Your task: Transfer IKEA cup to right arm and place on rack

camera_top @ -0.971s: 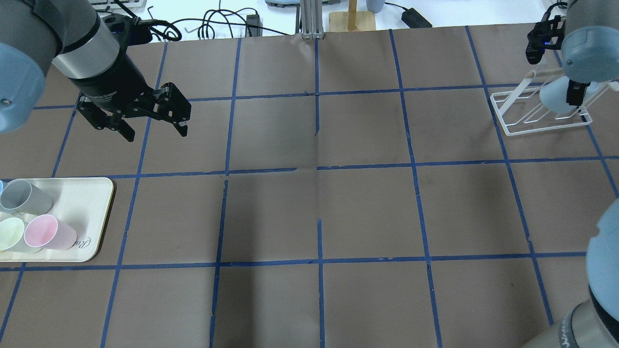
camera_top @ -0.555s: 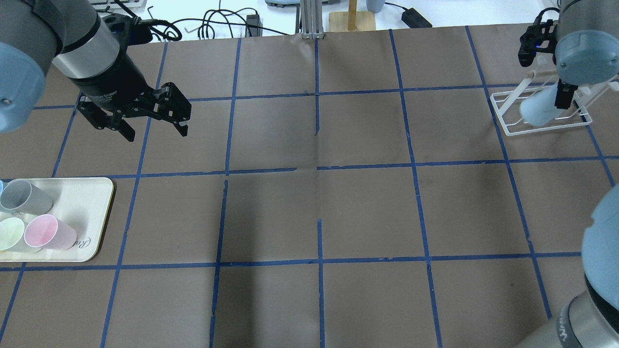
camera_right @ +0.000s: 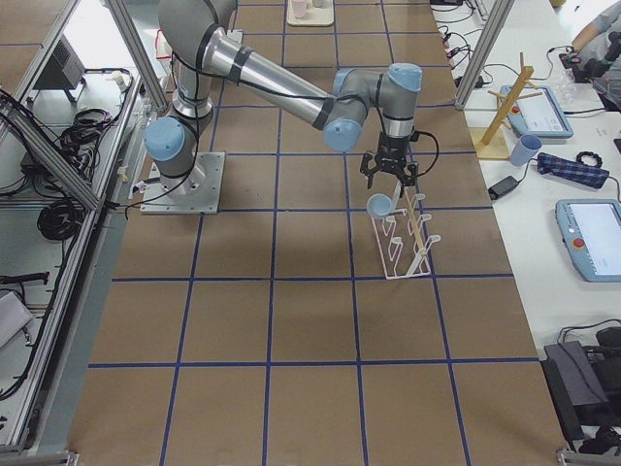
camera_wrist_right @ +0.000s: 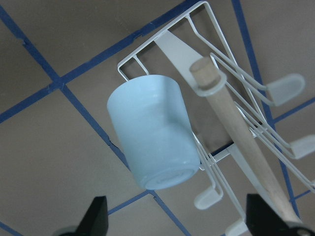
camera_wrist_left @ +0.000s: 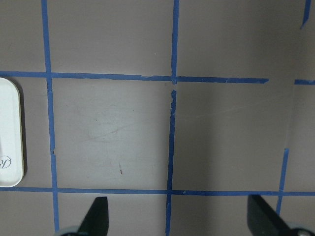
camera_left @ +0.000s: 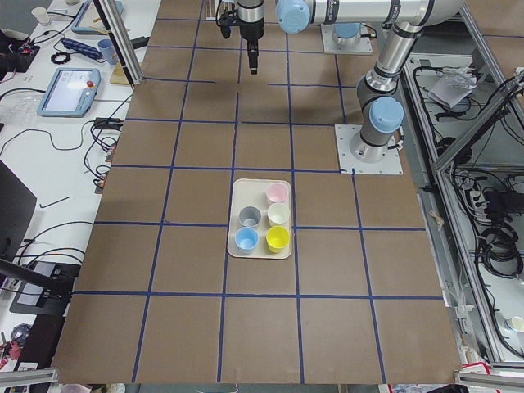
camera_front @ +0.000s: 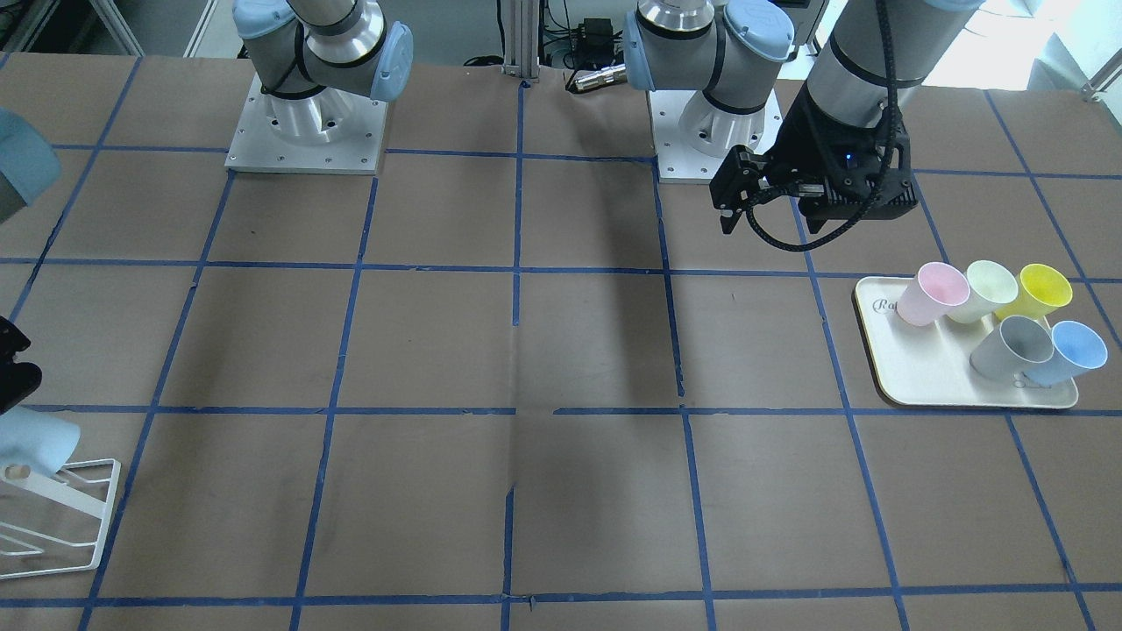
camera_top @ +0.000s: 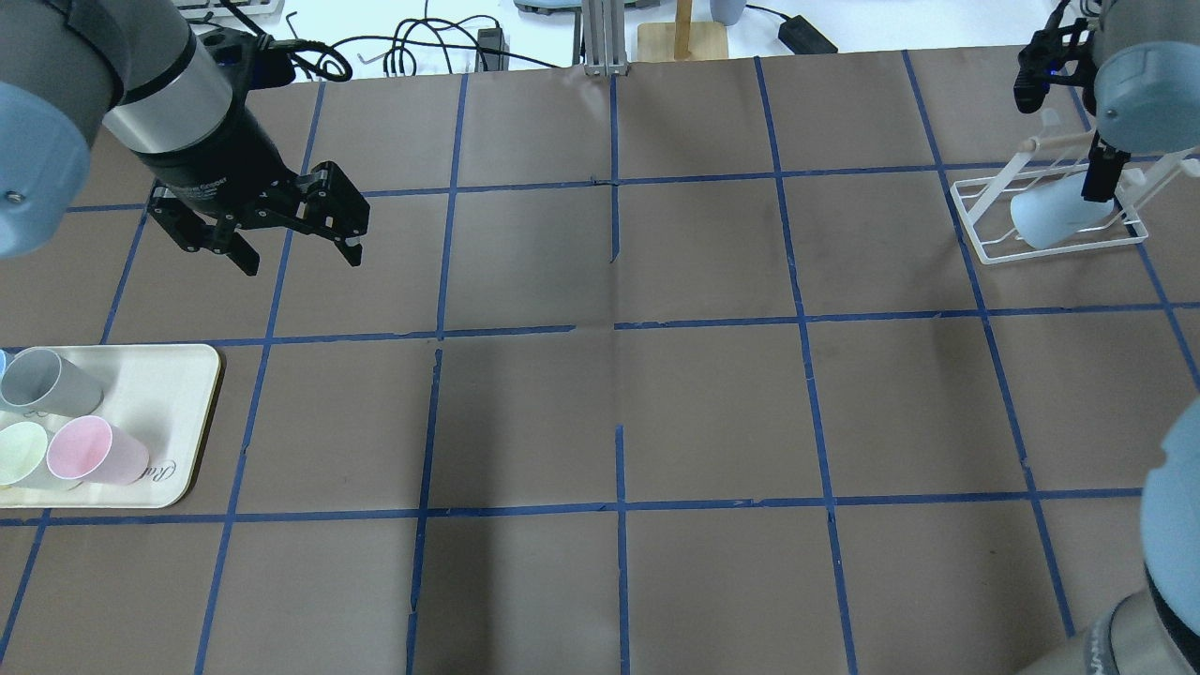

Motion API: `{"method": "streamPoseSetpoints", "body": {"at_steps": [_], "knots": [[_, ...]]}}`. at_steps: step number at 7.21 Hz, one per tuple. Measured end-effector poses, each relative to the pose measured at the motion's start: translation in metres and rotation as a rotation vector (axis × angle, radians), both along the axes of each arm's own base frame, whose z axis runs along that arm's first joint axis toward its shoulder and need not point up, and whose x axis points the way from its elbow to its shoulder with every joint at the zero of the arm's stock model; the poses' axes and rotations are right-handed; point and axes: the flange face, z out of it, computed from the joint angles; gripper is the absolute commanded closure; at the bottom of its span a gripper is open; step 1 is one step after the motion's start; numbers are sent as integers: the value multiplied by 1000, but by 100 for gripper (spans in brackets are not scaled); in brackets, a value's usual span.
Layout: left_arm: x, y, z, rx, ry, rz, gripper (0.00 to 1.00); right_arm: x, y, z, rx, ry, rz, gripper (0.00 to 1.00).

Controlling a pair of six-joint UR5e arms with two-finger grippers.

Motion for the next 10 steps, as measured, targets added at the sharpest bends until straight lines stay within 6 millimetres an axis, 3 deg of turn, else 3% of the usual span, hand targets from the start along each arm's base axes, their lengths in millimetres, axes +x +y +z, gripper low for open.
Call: {"method": "streamPoseSetpoints", "body": {"at_steps": [2, 3, 6, 7, 8, 10], "knots": [[-1, -1, -1, 2, 4, 7, 0, 33, 35, 55, -95, -124, -112, 0], [-1, -1, -1, 2, 8, 6, 0, 68, 56, 68, -109, -178, -222, 0], [-2, 0, -1, 2, 9, 0, 0, 210, 123, 69, -175, -242, -485, 0], [-1, 0, 0, 2, 7, -1, 0, 240, 144, 66, -201, -263, -558, 0], [-1, 1, 0, 2, 5, -1, 0, 258, 154, 62, -227, -305, -649, 0], [-1, 2, 1, 5, 1, -1, 0, 261, 149, 75, -270, -367, -783, 0]]}}
